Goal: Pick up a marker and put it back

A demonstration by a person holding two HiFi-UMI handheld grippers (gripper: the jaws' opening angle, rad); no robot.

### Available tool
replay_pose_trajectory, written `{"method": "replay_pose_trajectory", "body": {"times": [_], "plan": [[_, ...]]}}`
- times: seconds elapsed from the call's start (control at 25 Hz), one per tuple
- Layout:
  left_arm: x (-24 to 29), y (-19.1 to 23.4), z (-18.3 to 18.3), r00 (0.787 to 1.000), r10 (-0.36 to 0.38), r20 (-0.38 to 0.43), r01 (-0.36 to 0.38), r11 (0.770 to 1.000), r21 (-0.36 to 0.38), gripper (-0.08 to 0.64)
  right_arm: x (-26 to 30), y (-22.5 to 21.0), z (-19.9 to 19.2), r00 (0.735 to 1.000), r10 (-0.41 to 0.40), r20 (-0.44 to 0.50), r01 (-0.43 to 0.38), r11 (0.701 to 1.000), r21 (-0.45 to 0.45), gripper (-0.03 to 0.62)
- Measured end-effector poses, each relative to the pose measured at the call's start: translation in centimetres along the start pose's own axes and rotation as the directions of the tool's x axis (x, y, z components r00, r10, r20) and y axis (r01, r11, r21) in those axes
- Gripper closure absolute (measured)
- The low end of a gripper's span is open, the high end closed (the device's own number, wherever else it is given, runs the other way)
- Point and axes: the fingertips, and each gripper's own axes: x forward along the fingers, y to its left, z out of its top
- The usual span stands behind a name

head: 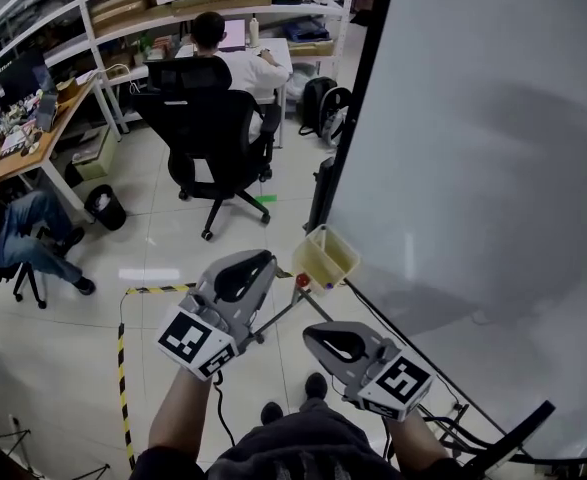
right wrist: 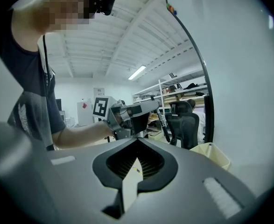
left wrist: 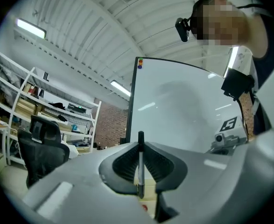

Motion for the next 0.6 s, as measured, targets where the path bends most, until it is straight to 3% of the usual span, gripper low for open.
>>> {"method": "replay_pose_trajectory", "body": {"times": [0.28,0.6], "plan": [[-6.0,-2.3,0.8,0.999,-0.013,-0.035,0.015,0.997,0.079,0.531,1.2,4.5,-0.1,1.0,0.008,-0.017,-0.008,1.0,-0.028,0.592],[-11.5,-4.6,1.9,1.0,-0.01,-0.008,0.011,0.997,0.075,0.531,0.8,9.6,-0.2,1.0,0.009,-0.021,-0.011,0.998,-0.069,0.592]]}}
